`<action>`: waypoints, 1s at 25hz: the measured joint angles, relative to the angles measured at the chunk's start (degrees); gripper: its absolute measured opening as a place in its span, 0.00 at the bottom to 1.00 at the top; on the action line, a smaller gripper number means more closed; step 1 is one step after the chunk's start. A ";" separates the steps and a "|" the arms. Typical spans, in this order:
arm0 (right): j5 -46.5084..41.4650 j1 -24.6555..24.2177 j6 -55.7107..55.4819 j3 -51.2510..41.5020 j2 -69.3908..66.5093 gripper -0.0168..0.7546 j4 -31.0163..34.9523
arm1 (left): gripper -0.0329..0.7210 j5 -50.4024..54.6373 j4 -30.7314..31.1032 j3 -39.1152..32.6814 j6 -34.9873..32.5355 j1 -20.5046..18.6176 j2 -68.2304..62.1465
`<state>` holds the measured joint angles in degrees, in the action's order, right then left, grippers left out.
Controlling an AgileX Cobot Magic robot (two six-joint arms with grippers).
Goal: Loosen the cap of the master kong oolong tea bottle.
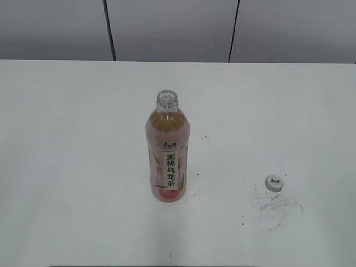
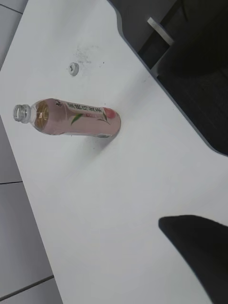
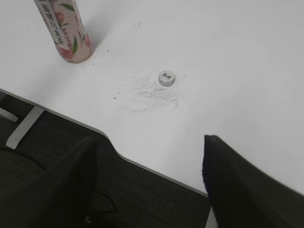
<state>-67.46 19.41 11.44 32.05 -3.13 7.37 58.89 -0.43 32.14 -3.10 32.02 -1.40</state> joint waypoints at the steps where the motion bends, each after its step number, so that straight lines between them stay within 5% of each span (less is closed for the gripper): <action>1: 0.74 0.00 0.00 -0.95 0.20 0.70 0.00 | 0.73 -0.06 0.00 0.00 0.00 0.00 0.00; 25: 4.17 0.00 0.00 -2.59 0.38 0.70 0.00 | 0.69 -0.11 -0.56 0.00 0.00 0.00 0.00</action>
<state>-63.29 19.41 11.44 29.46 -2.75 7.37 58.77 -0.98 32.14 -3.10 32.02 -1.40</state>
